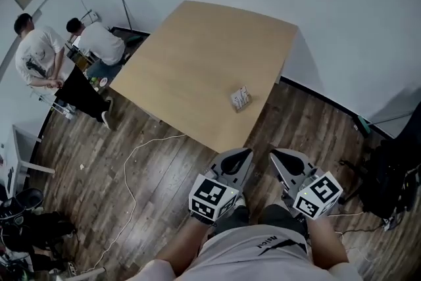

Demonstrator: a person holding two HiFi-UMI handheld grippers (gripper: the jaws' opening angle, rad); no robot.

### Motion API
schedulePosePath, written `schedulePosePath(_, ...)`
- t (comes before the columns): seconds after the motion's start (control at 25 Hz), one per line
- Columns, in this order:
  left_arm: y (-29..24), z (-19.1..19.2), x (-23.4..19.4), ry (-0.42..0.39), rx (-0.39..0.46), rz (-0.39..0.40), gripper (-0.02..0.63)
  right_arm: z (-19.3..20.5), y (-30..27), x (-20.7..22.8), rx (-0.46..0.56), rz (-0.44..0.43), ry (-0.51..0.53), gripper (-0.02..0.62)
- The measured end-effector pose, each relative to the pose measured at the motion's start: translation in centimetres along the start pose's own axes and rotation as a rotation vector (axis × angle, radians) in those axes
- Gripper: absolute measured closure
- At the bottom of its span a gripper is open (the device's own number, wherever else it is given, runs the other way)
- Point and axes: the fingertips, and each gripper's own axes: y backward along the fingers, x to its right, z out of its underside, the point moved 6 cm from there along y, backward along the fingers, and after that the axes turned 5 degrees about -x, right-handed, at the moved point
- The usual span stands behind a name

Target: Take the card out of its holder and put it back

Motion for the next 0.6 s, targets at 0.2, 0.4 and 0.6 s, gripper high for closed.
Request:
schedulePosePath(0.2, -2.6, -1.2, -4.4, -0.008, -0.033, 0.014, 0.592, -1.0, -2.7, 2.2, -0.001, 0.023, -0.006, 0.581)
schedulePosePath(0.4, -6.2, -2.0, -9.1, -0.017, -0.079, 0.011, 0.592, -1.7, -5.9, 6.1, 0.005, 0.012, -0.033, 0.581)
schedulePosePath(0.6, -9.9, -2.4, -12.3, -0.050, -0.160, -0.007, 0.591, -2.8, -9.2, 10.0, 0.002, -0.062, -0.045, 0.581)
